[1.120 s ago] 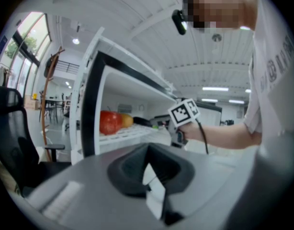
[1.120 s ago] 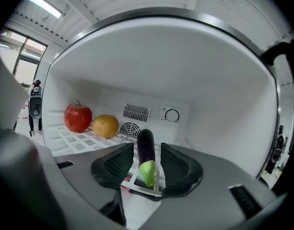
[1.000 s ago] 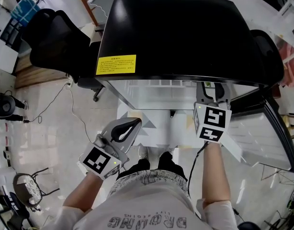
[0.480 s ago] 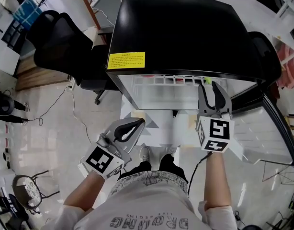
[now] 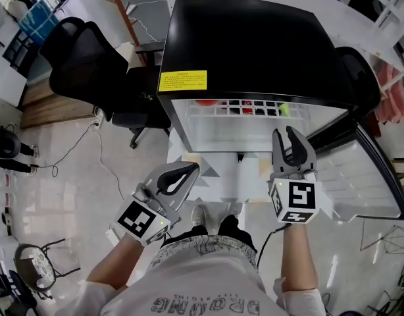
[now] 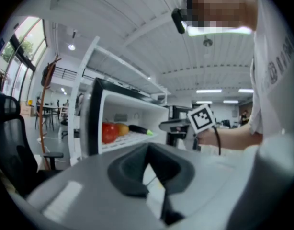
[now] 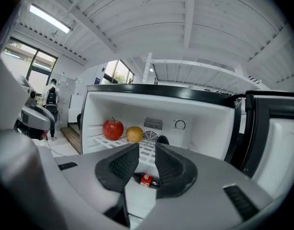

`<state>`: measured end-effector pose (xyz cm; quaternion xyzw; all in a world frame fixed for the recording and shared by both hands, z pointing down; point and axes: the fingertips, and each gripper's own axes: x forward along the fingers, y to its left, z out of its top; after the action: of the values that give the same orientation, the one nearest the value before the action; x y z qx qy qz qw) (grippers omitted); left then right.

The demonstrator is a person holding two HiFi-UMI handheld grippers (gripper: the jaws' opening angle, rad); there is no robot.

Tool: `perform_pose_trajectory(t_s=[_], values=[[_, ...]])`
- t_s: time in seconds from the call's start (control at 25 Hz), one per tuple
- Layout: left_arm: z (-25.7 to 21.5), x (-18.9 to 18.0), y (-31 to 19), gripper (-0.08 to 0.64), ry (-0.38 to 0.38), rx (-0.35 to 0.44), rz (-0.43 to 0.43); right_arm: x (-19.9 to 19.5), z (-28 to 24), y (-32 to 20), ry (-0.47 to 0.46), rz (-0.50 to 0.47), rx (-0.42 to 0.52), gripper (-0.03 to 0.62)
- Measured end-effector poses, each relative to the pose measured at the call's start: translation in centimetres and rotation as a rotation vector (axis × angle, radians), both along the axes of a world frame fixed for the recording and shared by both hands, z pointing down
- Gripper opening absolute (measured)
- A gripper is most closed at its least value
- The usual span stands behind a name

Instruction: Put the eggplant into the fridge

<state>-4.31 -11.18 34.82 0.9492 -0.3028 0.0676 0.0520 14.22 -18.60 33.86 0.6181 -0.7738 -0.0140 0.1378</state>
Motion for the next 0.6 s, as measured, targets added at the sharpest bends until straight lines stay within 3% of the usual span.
perform_pose_trajectory(t_s=[0.6], values=[[-1.0, -0.9, 0.9, 0.008, 0.011, 0.032, 0.011, -2.2, -0.7, 4.2, -0.028, -0.043, 0.013, 0.037]])
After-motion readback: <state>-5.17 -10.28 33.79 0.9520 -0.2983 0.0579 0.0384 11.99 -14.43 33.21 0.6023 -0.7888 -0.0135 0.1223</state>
